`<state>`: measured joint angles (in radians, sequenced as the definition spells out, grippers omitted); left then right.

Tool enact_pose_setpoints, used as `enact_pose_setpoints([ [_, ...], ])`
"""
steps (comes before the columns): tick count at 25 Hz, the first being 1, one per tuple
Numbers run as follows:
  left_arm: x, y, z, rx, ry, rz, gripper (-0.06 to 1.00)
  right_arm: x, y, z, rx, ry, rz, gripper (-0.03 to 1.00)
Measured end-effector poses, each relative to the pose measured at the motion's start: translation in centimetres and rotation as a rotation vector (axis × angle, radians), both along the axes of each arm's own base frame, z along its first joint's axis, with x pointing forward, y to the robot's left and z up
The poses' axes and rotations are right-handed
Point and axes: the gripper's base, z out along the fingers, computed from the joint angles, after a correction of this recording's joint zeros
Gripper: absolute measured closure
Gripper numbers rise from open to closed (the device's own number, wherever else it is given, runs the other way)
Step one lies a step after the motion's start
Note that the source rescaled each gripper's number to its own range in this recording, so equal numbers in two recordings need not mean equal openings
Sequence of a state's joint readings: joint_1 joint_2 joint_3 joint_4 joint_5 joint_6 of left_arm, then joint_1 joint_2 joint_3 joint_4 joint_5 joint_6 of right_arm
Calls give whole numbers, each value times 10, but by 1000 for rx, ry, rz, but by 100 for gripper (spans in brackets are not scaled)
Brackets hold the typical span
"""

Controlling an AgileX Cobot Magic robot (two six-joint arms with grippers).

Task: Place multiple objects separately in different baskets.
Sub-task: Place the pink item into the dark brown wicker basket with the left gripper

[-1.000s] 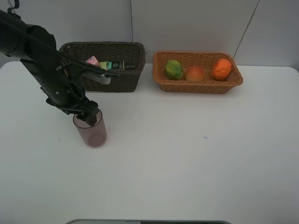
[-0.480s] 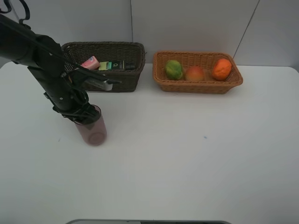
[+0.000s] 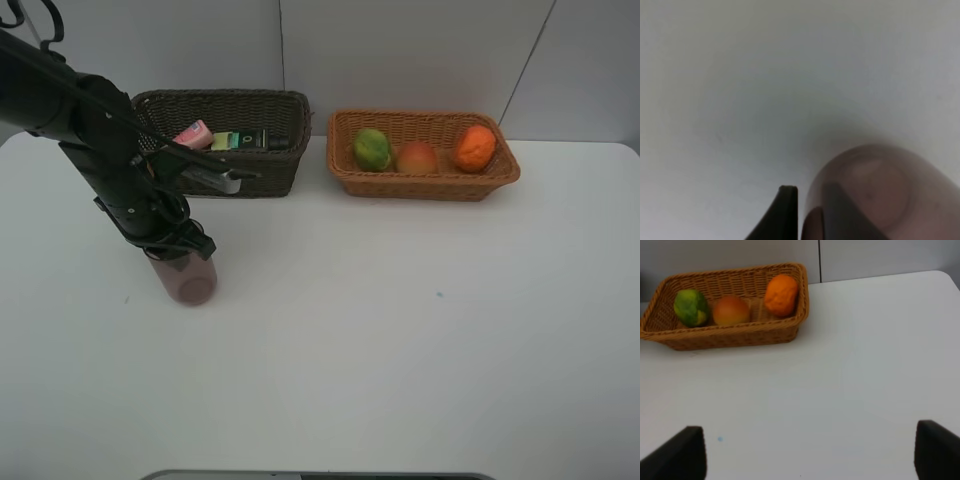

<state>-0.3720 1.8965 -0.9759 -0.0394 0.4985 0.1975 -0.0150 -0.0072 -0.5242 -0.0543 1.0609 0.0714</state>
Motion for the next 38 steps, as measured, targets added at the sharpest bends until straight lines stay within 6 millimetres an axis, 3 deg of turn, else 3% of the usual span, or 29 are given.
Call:
enact_pose_setpoints([
  [25, -1, 0, 3, -1, 4, 14, 94, 0, 0, 0, 0, 0, 0, 19],
  [31, -1, 0, 27, -20, 11, 141, 94, 0, 0, 0, 0, 0, 0, 19],
  [38, 21, -9, 73, -57, 7, 308, 94, 0, 0, 0, 0, 0, 0, 19],
])
